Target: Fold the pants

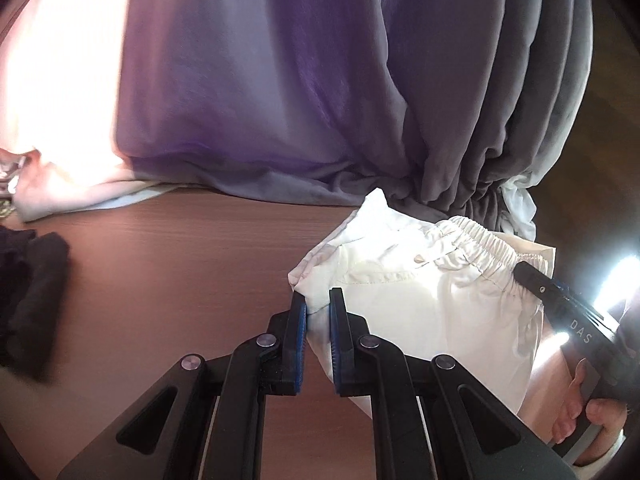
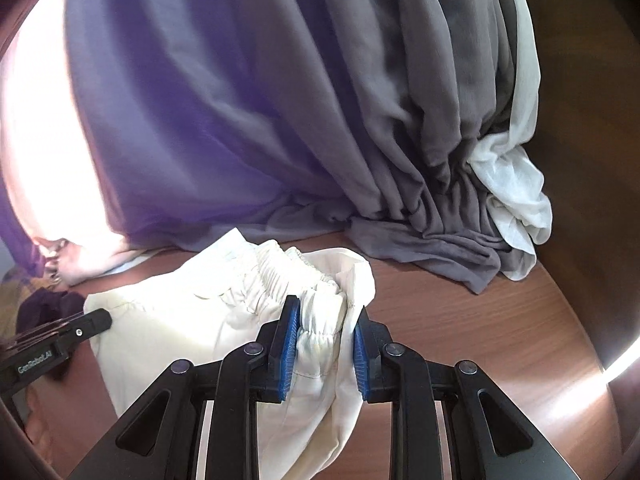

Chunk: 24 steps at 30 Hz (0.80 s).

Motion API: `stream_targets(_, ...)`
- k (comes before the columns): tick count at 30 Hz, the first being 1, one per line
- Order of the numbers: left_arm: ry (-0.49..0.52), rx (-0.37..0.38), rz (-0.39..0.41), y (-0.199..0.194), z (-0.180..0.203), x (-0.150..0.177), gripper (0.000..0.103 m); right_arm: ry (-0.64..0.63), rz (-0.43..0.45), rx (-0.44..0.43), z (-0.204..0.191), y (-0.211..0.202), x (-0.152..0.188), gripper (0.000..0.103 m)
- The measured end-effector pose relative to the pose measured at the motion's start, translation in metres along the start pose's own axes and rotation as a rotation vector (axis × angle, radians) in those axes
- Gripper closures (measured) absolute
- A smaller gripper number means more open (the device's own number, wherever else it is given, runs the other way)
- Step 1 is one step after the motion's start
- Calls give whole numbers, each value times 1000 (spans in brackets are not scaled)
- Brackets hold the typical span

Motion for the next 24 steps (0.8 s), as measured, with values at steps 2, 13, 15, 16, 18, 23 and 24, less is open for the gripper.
stream_targets(2, 0, -14, 23, -15, -4, 0, 91, -23, 17, -14, -12, -14, -1, 78)
stream_targets(13, -38, -91, 121, -92, -51, -3, 91, -103, 84, -117, -79, -66, -5, 78)
stream_targets(15, -44, -96, 132, -102, -65, -4, 91, -114, 91, -129, -95, -72, -6, 78)
stream_targets(16, -46, -96, 136, -107, -73, -5, 91, -118, 93, -132, -100, -74, -6, 78)
stream_targets(18, -46, -92, 139, -115, -89, -6, 91, -129, 99, -137, -118, -79, -8, 78)
stream_targets(23, -26, -64, 130, -132, -130, -16, 91, -127, 104, -126, -163, -87, -9, 78)
stream_targets(24, -23, -54, 122, -135, -140, -20, 91, -116, 103, -116, -175, -88, -9, 78)
Point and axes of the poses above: each gripper's, at about its wrist camera, not at the fingertips, and y roughly the way its jaws point, z to its right, x to its underside, the point moved 10 cm from there along y, roughly the way its jaws point, and after that the axes turned 13 degrees about -y, right-handed, at the moved point
